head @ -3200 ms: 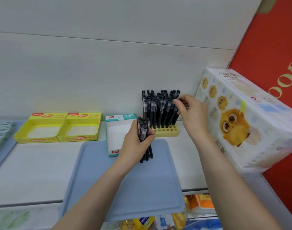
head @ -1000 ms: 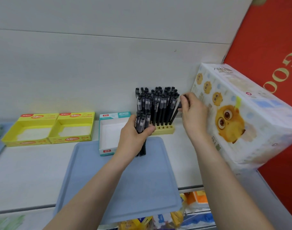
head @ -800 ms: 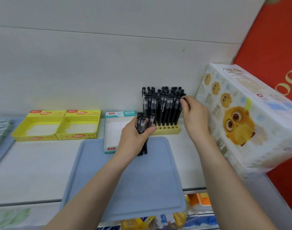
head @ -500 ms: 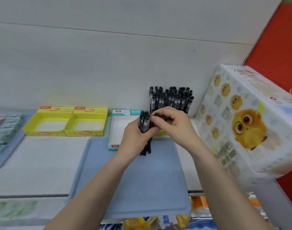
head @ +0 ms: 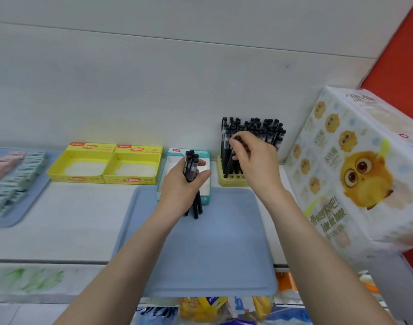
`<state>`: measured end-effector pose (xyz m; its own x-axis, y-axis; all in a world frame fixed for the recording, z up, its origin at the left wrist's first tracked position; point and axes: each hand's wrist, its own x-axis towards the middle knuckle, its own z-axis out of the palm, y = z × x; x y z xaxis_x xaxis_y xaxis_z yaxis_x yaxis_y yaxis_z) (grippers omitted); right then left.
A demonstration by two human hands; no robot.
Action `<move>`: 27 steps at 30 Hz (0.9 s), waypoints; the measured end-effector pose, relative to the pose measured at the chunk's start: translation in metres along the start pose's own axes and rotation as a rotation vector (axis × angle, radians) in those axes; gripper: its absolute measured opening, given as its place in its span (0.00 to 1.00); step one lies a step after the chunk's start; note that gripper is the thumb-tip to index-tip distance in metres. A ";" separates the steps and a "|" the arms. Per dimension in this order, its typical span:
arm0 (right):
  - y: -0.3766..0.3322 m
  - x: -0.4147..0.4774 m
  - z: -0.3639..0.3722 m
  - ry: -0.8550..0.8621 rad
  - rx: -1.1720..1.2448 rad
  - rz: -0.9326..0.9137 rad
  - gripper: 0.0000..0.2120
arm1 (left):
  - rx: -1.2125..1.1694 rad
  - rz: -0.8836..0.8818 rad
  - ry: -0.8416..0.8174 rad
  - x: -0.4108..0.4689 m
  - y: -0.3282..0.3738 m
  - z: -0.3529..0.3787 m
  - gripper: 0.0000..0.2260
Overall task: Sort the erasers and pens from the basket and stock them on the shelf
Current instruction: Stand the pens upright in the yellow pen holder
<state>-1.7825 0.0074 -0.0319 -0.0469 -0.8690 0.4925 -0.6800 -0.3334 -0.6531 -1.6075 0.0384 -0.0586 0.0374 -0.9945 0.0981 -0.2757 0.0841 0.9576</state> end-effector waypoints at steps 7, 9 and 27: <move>-0.004 0.003 -0.006 0.083 -0.142 -0.016 0.13 | -0.191 0.021 -0.086 -0.004 0.006 0.005 0.11; -0.016 -0.003 -0.011 0.103 -0.081 -0.060 0.10 | -0.222 0.036 -0.150 -0.005 0.008 0.010 0.10; -0.011 0.001 -0.066 0.109 0.135 0.075 0.04 | -0.274 0.001 -0.051 -0.004 0.015 0.027 0.05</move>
<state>-1.8232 0.0347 0.0140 -0.1775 -0.8512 0.4939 -0.5678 -0.3214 -0.7579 -1.6375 0.0421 -0.0516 -0.0130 -0.9957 0.0921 -0.0051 0.0922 0.9957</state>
